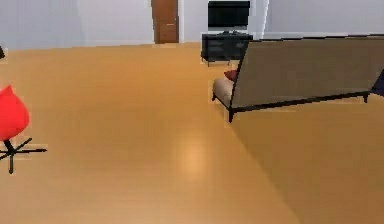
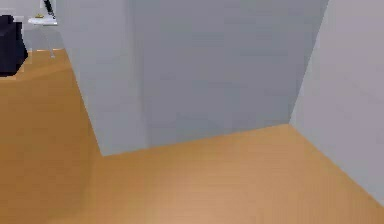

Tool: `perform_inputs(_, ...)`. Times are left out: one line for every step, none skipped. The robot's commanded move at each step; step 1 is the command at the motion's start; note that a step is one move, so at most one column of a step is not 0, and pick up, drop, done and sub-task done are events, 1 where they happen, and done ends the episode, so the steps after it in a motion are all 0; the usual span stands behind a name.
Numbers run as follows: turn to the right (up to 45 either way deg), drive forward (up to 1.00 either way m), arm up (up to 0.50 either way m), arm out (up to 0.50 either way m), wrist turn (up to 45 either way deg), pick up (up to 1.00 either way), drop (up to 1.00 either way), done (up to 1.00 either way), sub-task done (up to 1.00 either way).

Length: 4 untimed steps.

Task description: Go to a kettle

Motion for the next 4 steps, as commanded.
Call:
perform_inputs(0.0, 0.1, 0.0, 0.0, 0.0, 0.0, 0.0, 0.0, 0.0)
perform_inputs(-27.0, 0.0, 0.0, 0.0, 0.0, 0.0, 0.0, 0.0, 0.0)
perform_inputs(0.0, 0.4, 0.0, 0.0, 0.0, 0.0, 0.0, 0.0, 0.0)
perform_inputs(-33.0, 0.0, 0.0, 0.0, 0.0, 0.0, 0.0, 0.0, 0.0)
